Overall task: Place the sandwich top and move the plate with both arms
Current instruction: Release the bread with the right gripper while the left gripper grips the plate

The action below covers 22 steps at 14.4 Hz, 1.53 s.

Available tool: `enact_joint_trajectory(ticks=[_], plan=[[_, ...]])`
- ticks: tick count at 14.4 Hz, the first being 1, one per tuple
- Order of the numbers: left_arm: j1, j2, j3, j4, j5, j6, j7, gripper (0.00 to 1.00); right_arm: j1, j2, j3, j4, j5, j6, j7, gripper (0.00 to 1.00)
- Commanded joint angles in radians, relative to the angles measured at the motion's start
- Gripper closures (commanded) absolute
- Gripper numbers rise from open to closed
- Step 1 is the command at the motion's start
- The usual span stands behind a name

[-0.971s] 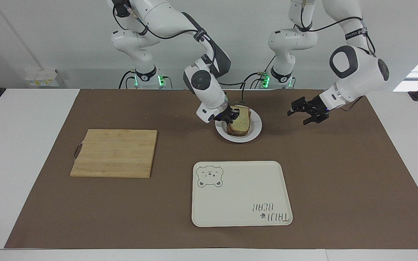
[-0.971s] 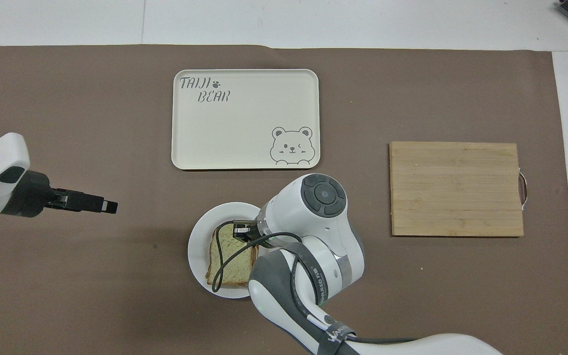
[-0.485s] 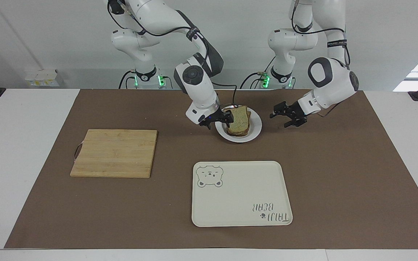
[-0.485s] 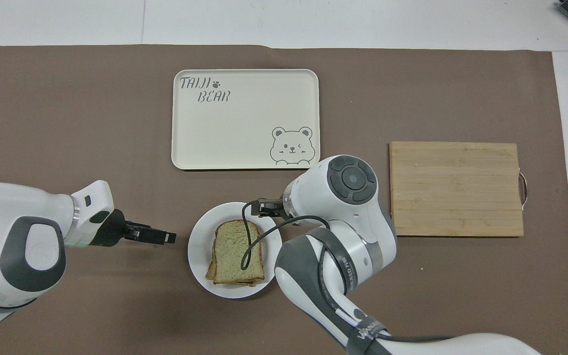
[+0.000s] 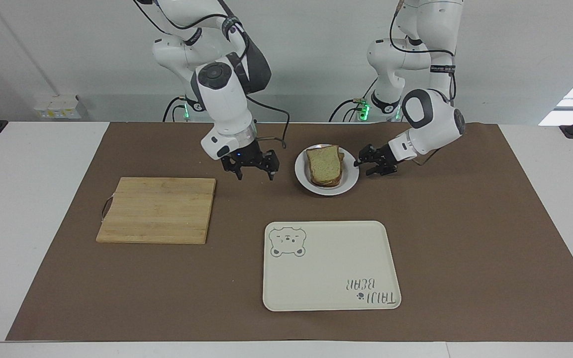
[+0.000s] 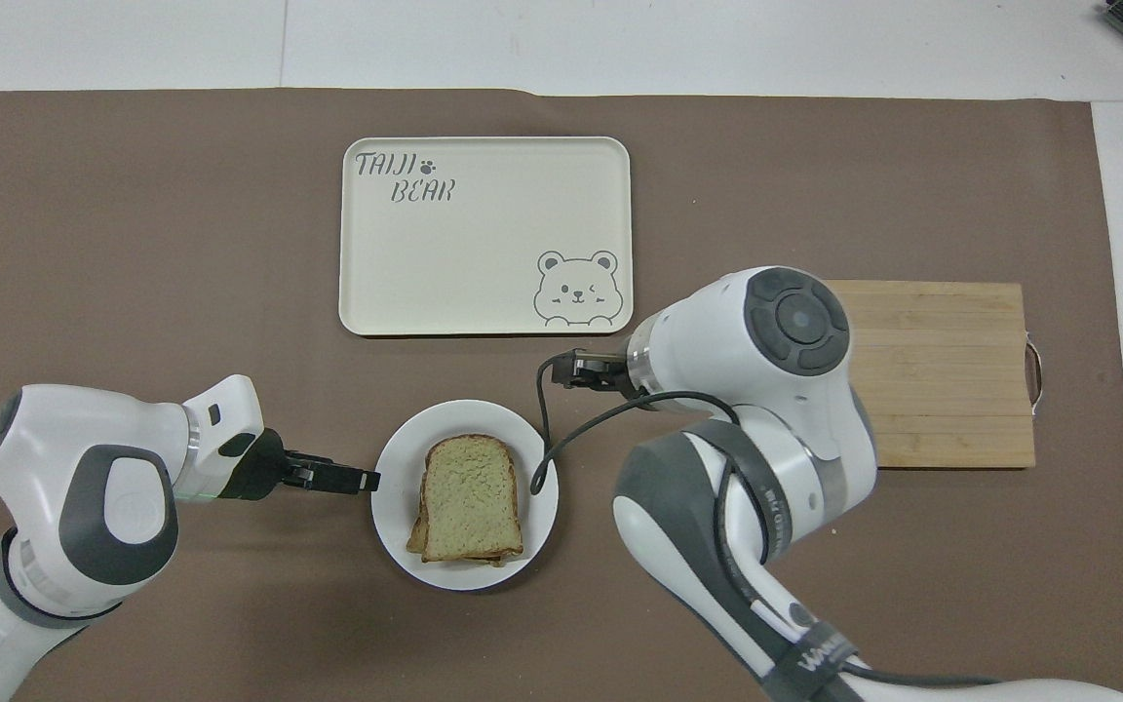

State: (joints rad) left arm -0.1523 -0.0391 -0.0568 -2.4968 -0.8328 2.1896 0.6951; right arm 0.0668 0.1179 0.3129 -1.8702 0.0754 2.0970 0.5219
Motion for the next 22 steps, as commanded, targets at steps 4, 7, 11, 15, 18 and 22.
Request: enact_joint_trajectory(ticks=[4, 7, 11, 15, 18, 22], plan=[[-0.096, 0.042, 0.014, -0.033, -0.157, 0.091, 0.101, 0.51, -0.084, -0.079, 0.006, 0.059, -0.089, -0.081, 0.004, 0.00], [-0.116, 0.044, 0.014, -0.040, -0.158, 0.099, 0.110, 0.77, -0.085, -0.138, -0.023, 0.088, -0.103, -0.139, 0.004, 0.00], [-0.107, 0.047, 0.015, -0.044, -0.164, 0.093, 0.110, 1.00, -0.085, -0.149, -0.066, 0.187, -0.103, -0.271, 0.004, 0.00], [-0.066, 0.064, 0.015, -0.014, -0.172, 0.059, 0.103, 1.00, -0.085, -0.181, -0.138, 0.201, -0.100, -0.293, 0.003, 0.00], [-0.063, 0.082, 0.017, 0.025, -0.173, 0.036, 0.031, 1.00, -0.084, -0.211, -0.211, 0.201, -0.092, -0.295, 0.003, 0.00], [-0.040, 0.108, 0.018, 0.090, -0.172, -0.033, -0.038, 1.00, -0.084, -0.222, -0.297, 0.200, -0.094, -0.316, -0.022, 0.00]])
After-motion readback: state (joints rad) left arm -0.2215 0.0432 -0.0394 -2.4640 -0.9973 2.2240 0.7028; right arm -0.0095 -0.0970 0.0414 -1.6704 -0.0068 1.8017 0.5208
